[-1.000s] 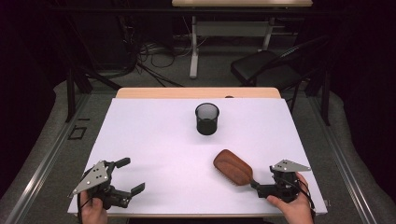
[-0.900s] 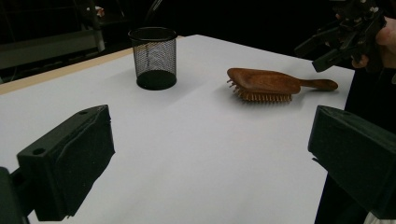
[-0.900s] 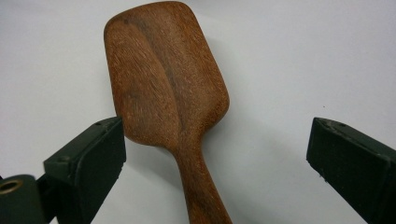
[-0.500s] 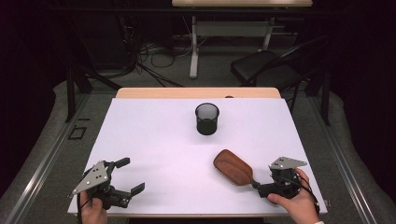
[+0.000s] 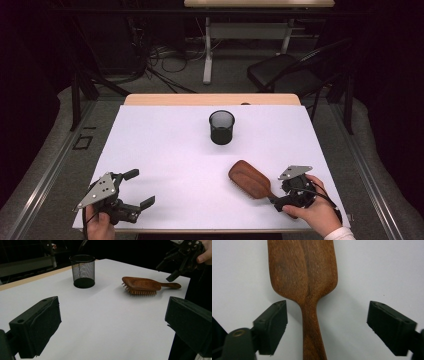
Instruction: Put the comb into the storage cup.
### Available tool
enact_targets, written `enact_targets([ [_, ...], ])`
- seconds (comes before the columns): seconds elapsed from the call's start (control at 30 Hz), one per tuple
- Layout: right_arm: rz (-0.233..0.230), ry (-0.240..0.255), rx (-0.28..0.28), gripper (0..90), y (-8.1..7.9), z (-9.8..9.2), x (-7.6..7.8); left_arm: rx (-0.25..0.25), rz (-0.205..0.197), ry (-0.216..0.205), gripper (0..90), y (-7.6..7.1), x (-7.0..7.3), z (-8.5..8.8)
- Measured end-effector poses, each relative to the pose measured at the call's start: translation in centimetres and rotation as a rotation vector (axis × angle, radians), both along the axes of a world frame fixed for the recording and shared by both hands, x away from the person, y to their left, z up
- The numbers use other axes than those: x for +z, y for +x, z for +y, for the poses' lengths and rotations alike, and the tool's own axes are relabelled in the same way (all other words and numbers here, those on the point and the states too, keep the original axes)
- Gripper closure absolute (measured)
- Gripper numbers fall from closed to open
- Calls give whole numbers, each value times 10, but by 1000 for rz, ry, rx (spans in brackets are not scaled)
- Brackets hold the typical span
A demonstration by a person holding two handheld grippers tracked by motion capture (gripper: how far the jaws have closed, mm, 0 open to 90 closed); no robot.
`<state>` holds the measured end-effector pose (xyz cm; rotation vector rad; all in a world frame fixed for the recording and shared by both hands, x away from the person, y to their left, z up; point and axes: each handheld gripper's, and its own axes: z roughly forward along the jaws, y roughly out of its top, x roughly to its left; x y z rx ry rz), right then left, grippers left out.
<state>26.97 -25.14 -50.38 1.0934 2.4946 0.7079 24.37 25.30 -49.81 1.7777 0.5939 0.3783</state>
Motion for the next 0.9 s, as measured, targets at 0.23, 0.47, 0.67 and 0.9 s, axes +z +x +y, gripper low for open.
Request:
enact_targets([
  [0.23,49,-56,42,246,6,3,-1,-3,3,1,2,0,0,0],
  [0.47,90,-103,87,346,10,12,-4,-4,4,0,2,0,0,-1],
  [0.67,141,-132,124,409,13,18,-10,-3,5,0,3,0,-1,0],
  [0.9,157,-153,122,423,17,24,-16,-6,3,0,3,0,-1,-1],
])
